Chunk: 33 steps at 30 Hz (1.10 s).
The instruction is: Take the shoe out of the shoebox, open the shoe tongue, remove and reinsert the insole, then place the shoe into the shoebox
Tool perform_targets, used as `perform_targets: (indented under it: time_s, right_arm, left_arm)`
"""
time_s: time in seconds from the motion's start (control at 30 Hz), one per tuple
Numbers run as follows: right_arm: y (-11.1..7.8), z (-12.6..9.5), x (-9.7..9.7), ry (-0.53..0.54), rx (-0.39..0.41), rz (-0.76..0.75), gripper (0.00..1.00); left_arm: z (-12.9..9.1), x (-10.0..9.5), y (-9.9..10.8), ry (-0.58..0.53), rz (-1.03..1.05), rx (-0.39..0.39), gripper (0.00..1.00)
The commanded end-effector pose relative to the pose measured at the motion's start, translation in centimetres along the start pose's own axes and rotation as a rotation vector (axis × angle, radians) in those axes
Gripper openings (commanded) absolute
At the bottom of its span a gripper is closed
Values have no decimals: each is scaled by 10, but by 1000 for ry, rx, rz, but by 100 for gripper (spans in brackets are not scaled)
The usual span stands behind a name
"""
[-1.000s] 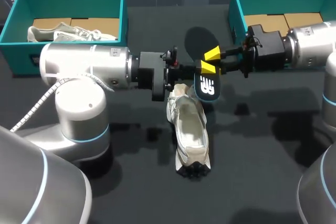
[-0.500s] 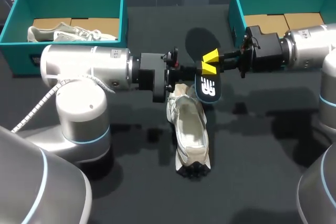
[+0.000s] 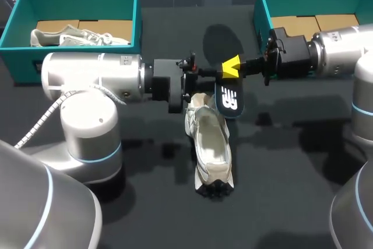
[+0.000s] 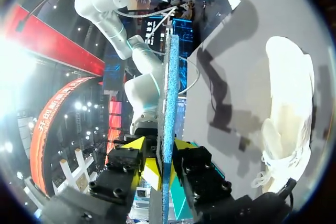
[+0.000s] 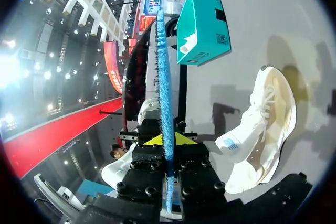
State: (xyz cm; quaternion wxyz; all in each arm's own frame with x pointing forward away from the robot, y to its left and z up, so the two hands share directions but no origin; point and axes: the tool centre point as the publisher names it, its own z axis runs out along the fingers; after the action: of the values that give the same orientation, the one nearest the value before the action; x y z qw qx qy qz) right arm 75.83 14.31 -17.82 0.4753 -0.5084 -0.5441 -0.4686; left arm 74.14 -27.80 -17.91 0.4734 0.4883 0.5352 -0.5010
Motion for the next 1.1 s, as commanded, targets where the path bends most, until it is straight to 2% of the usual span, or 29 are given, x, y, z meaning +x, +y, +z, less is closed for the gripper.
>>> perform_targets:
  time_s: [0.03, 0.17, 0.27, 0.37, 0.8, 0.93, 1.03, 1.1]
  right_arm:
    - [-6, -1, -2, 7, -10, 2, 0]
    - [-12, -2, -5, 12, -21, 11, 0]
    - [-15, 1, -6, 13, -25, 13, 0]
    - [-17, 7, -7, 25, -8, 14, 0]
    - [-14, 9, -6, 22, -11, 12, 0]
    - [-14, 19, -10, 23, -14, 30, 0]
    - [-17, 26, -14, 31, -26, 35, 0]
    - [-18, 29, -15, 42, -33, 35, 0]
  left_arm:
    - [-37, -9, -6, 30, -18, -19, 100]
    - [-71, -18, 5, 120, -69, -59, 100]
    - [-97, -22, 17, 259, -39, -68, 100]
    - [-97, -22, 17, 259, -39, -68, 100]
    - [-99, -25, 18, 277, -29, -78, 100]
    - [-111, -37, 35, 400, -86, -81, 100]
    - [-117, -43, 54, 670, -175, -96, 100]
    - [-124, -49, 67, 767, -168, -147, 100]
